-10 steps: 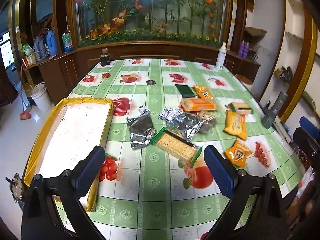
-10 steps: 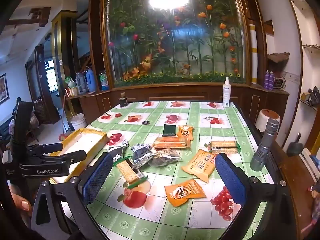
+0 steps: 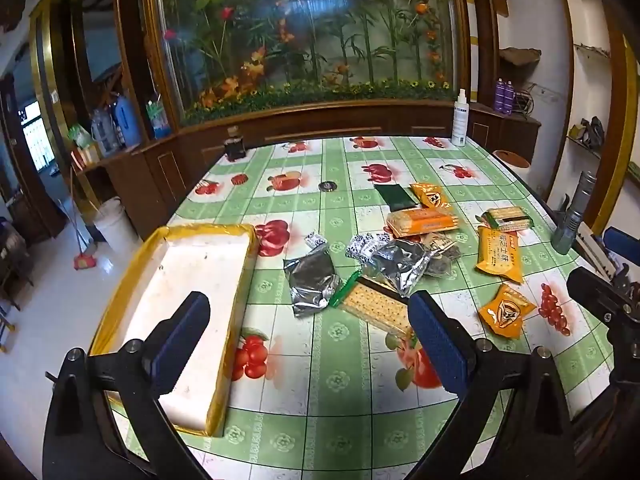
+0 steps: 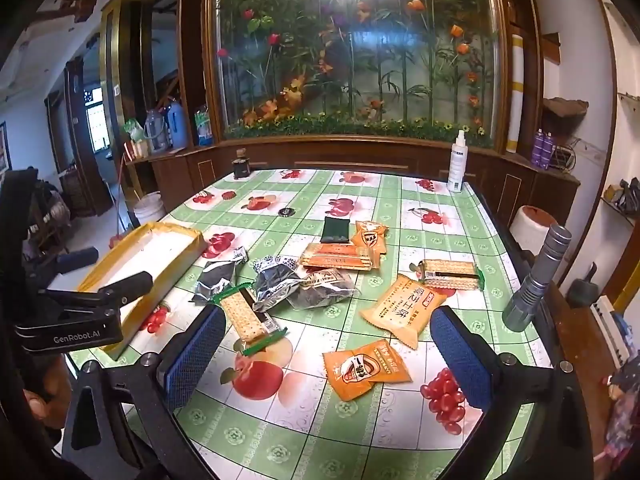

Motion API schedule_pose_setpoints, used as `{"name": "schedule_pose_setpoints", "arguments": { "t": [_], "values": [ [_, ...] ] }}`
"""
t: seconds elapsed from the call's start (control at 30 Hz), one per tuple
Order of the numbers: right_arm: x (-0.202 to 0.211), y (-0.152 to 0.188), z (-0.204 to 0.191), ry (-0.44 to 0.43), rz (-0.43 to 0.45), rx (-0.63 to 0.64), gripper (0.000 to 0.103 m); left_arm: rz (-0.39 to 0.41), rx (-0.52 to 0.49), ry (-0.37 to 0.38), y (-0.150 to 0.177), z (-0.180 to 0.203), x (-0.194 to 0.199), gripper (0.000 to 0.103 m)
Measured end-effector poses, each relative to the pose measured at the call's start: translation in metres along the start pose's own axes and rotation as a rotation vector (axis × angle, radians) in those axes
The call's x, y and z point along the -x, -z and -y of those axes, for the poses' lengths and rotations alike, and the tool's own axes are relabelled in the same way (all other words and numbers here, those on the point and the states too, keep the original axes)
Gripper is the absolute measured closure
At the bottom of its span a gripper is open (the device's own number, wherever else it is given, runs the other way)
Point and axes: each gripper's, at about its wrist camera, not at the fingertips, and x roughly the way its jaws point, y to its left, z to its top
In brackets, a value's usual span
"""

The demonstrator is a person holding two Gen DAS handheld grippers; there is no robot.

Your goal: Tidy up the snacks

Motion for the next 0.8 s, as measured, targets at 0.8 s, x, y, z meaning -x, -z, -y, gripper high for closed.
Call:
{"name": "schedule_pose_setpoints", "arguments": {
  "t": [0.8],
  "values": [
    [-0.0105, -0.0003, -0.0031, 0.015, -0.007, 0.015, 0.0, 0.001, 0.038, 0.029, -0.0032, 0.0001, 0.0047, 0.003]
  ]
}}
